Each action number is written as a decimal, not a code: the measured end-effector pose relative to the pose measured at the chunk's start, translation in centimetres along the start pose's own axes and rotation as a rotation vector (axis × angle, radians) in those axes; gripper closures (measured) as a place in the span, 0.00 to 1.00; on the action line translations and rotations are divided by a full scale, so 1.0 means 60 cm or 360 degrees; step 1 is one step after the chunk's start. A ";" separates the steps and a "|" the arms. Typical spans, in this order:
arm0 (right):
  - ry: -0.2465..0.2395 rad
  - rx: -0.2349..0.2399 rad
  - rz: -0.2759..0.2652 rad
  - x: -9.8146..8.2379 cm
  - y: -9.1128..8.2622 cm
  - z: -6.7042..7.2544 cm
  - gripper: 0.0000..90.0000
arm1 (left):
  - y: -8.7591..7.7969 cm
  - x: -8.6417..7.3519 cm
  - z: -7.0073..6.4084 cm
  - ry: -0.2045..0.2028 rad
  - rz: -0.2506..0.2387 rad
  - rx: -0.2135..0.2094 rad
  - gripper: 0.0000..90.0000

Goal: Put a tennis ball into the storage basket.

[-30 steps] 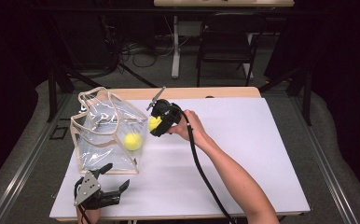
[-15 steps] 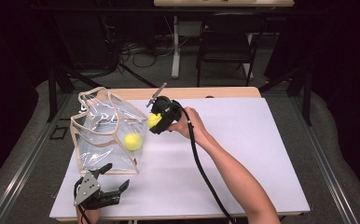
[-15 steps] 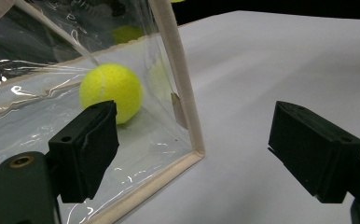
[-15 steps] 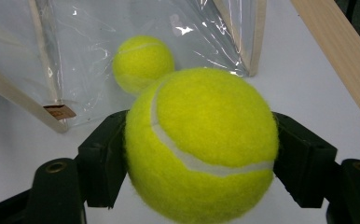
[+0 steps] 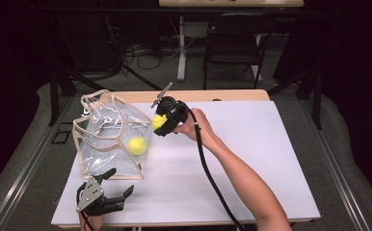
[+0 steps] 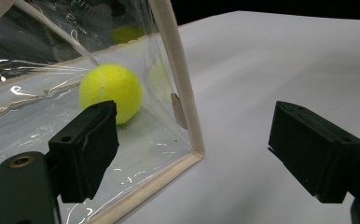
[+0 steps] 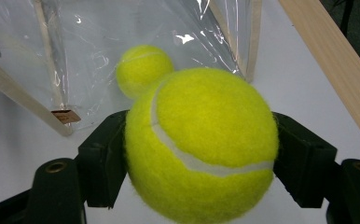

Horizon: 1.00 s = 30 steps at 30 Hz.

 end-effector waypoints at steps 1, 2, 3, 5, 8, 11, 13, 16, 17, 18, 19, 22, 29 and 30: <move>-0.0007 -0.0001 -0.0003 0.001 -0.002 -0.001 0.29 | 0.000 0.000 0.000 -0.0001 -0.0001 -0.0001 0.18; -0.0003 -0.0001 -0.0007 0.002 -0.003 0.000 0.29 | 0.000 0.000 0.000 -0.0001 -0.0002 -0.0002 0.18; -0.0004 -0.0003 -0.0012 0.003 -0.004 -0.001 0.29 | 0.000 0.000 0.000 -0.0001 -0.0001 -0.0001 0.18; -0.0004 -0.0003 -0.0015 0.004 -0.007 -0.001 0.29 | 0.000 0.000 0.000 -0.0002 0.0001 0.0001 0.18; -0.0003 -0.0002 -0.0025 0.006 -0.010 -0.001 0.29 | 0.000 0.000 0.000 -0.0002 0.0000 0.0002 0.18; -0.0004 -0.0002 -0.0035 0.008 -0.012 0.000 0.29 | -0.001 0.000 0.000 0.0001 0.0001 0.0001 0.18; -0.0003 -0.0001 -0.0040 0.008 -0.013 0.000 0.29 | 0.000 0.000 0.000 -0.0005 -0.0004 0.0001 0.18; -0.0005 0.0001 -0.0048 0.010 -0.015 0.001 0.29 | -0.001 0.000 0.000 -0.0007 -0.0005 0.0004 0.18; -0.0005 -0.0001 -0.0051 0.011 -0.016 0.001 0.29 | -0.001 0.000 0.000 -0.0006 -0.0006 0.0005 0.18; -0.0007 -0.0001 -0.0058 0.012 -0.017 0.002 0.29 | -0.001 0.000 0.000 -0.0005 -0.0006 0.0003 0.18; -0.0013 0.0000 -0.0060 0.013 -0.018 0.002 0.29 | 0.000 0.000 0.000 -0.0003 -0.0004 0.0002 0.18; -0.0021 -0.0005 -0.0066 0.015 -0.021 0.003 0.29 | -0.001 0.000 0.000 -0.0002 -0.0004 0.0001 0.17; -0.0026 -0.0009 -0.0084 0.020 -0.028 0.006 0.29 | -0.001 0.000 0.000 -0.0004 -0.0005 0.0002 0.17; -0.0028 -0.0007 -0.0094 0.021 -0.029 0.006 0.29 | -0.001 0.000 0.000 -0.0004 -0.0005 0.0000 0.18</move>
Point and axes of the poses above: each handheld gripper's, and its own axes: y roughly forward along the jaws, x roughly out of its top, z roughly to its left, the point moved 8 cm from there along y, roughly forward along the jaws, and after that the axes turned 7 degrees about z, right-handed, at the moved point
